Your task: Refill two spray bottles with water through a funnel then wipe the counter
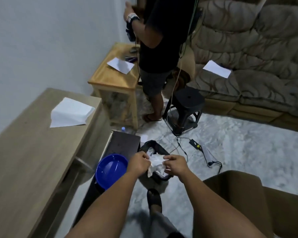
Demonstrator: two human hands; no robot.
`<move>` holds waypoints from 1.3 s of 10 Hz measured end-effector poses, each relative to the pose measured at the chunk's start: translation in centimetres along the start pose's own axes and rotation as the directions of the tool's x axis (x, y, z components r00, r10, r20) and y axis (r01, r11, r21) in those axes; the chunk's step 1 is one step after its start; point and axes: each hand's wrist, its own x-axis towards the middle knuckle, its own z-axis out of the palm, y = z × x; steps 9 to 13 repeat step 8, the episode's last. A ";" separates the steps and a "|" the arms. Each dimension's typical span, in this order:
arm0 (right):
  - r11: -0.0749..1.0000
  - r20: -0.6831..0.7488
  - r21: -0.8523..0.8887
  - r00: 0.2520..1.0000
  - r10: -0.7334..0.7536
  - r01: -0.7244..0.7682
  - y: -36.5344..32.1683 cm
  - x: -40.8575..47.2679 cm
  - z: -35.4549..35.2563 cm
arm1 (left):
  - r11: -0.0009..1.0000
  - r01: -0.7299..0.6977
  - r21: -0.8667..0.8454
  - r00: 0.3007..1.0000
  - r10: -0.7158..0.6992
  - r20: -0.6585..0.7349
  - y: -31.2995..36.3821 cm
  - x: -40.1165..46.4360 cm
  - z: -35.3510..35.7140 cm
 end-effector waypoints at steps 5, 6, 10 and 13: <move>0.958 -0.041 0.029 0.958 0.285 -0.284 1.4 24.0 -0.7 | 0.804 0.464 -0.371 0.878 -0.361 0.315 -1.2 20.5 13.0; 0.943 0.031 -0.021 0.943 0.332 -0.332 1.4 26.3 0.4 | 0.897 0.358 -0.260 0.921 -0.294 0.254 -1.5 22.8 13.7; 0.943 -0.003 -0.217 0.966 0.258 -0.252 0.6 30.5 2.0 | 0.890 0.338 -0.307 0.940 -0.301 0.162 -4.3 27.4 15.7; 0.943 -0.003 -0.217 0.966 0.258 -0.252 0.6 30.5 2.0 | 0.890 0.338 -0.307 0.940 -0.301 0.162 -4.3 27.4 15.7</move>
